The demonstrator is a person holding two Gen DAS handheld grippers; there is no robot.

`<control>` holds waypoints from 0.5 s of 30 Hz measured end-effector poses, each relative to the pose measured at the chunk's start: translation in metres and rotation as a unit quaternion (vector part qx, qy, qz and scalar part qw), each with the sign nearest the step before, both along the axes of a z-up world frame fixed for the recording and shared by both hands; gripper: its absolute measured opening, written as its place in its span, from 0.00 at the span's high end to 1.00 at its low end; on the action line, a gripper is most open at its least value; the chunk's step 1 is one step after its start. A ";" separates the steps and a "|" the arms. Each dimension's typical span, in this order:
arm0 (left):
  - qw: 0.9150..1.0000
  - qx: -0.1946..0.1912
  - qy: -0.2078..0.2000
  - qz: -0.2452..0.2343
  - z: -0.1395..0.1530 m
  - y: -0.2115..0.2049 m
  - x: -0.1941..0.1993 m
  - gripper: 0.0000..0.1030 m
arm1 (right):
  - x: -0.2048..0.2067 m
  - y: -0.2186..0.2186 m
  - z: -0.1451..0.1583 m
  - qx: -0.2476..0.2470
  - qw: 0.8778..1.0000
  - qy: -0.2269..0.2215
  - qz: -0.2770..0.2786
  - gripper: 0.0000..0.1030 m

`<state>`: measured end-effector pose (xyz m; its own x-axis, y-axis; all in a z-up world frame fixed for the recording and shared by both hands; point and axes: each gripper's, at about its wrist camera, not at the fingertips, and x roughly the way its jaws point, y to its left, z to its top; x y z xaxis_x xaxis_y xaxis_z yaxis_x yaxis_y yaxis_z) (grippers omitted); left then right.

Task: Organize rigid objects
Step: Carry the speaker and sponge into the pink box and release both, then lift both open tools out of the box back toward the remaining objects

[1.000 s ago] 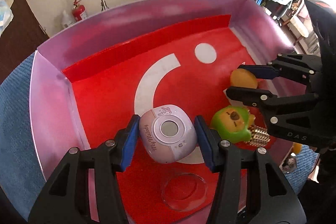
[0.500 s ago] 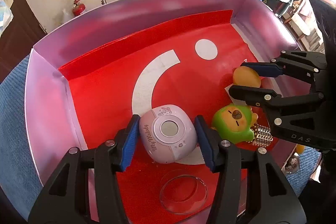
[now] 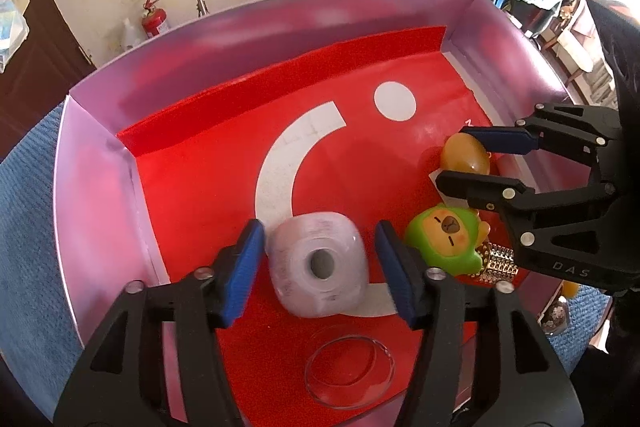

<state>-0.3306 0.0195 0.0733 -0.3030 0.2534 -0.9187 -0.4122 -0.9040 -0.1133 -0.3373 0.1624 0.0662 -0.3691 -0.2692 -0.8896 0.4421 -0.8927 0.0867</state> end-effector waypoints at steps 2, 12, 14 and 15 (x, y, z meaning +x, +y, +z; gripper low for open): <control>1.000 0.005 0.005 0.001 0.003 -0.001 0.000 0.40 | 0.000 0.000 0.000 -0.001 1.000 -0.001 0.000 0.60; 1.000 0.016 0.024 0.006 0.017 -0.003 0.010 0.39 | 0.001 0.000 0.003 -0.006 1.000 0.000 -0.005 0.54; 0.999 0.019 0.032 0.009 0.022 -0.004 0.017 0.39 | 0.003 -0.001 0.007 -0.007 1.000 0.006 -0.006 0.48; 0.999 0.019 0.036 0.010 0.024 -0.005 0.019 0.39 | 0.004 -0.001 0.009 -0.007 1.000 0.010 -0.006 0.47</control>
<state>-0.3114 0.0148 0.0974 -0.3733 0.2814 -0.8840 -0.4023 -0.9077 -0.1191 -0.3331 0.1618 0.0753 -0.3899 -0.2766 -0.8783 0.4324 -0.8971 0.0906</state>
